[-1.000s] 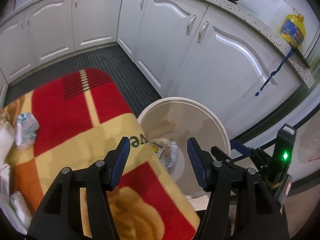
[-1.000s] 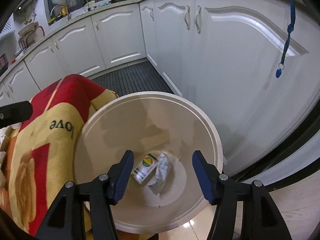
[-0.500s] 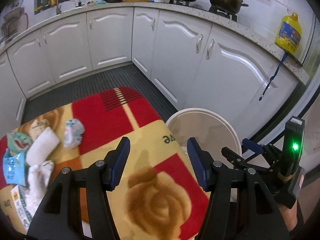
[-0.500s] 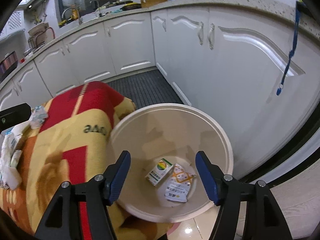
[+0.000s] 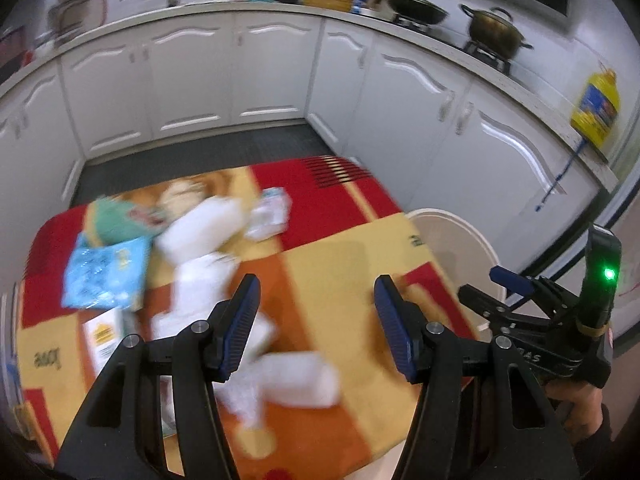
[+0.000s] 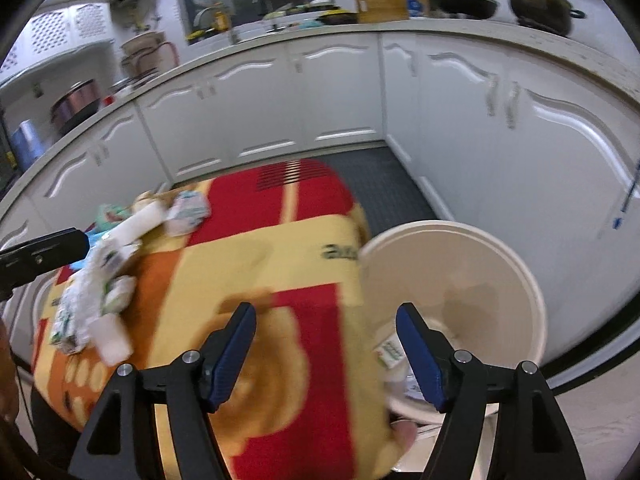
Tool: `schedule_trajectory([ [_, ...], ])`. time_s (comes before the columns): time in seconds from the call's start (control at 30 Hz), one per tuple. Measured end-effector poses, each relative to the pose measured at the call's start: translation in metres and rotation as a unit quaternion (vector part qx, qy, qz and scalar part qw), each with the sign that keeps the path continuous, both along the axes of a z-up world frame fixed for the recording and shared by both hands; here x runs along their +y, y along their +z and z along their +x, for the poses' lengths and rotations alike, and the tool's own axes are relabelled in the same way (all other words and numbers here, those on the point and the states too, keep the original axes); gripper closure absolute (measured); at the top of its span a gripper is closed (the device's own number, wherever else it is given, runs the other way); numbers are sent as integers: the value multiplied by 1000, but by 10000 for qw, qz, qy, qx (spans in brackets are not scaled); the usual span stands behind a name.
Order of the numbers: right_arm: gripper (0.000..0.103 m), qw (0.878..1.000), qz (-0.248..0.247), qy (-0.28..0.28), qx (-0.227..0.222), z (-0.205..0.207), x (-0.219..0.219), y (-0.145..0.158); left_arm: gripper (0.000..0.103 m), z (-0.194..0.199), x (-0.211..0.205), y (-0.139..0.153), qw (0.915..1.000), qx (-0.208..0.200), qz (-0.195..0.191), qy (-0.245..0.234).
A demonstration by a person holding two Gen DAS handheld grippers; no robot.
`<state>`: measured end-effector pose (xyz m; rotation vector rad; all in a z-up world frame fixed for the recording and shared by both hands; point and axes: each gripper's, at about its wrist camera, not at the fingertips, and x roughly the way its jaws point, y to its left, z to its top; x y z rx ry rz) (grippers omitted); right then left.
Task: Collect trash
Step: 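Move both tools back over the trash on the blanket, then grasp the crumpled tissue with the left gripper while the right gripper grasps the white foam block, then carry tissue and foam block over the bin and release both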
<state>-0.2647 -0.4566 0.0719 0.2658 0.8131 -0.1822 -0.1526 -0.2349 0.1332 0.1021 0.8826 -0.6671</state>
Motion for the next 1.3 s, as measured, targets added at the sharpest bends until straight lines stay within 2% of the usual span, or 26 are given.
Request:
schedule_trajectory([
  [0.27, 33, 9936, 475, 1024, 95, 19, 68, -6, 45, 27, 68, -20, 9978, 360, 44, 554],
  [0.4, 33, 9820, 797, 1709, 145, 31, 108, -13, 45, 35, 70, -33, 9959, 685, -168, 571],
  [0.57, 34, 9752, 678, 2094, 233, 45, 136, -23, 45, 45, 57, -48, 9957, 802, -41, 468],
  [0.63, 51, 9739, 766, 2121, 246, 51, 138, -28, 45, 49, 51, -54, 9956, 838, -10, 419],
  [0.73, 71, 9687, 1164, 2177, 247, 60, 135, -36, 46, 54, 45, -62, 9955, 879, 56, 356],
  [0.8, 75, 9662, 1280, 2230, 206, 61, 136, -37, 59, 57, 42, -67, 9952, 913, 127, 339],
  [0.83, 76, 9656, 1310, 2240, 188, 60, 136, -37, 71, 58, 42, -68, 9950, 920, 191, 348],
  [0.93, 78, 9652, 1376, 2219, 102, 54, 130, -32, 82, 59, 48, -64, 9938, 1067, 50, 299],
  [1.13, 79, 9717, 1209, 2020, -216, 35, 105, -8, 85, 52, 56, -32, 9949, 957, -224, 205],
  [1.3, 79, 9840, 759, 1564, -401, 15, 71, 11, 85, 38, 31, -4, 9957, 802, -439, -126],
])
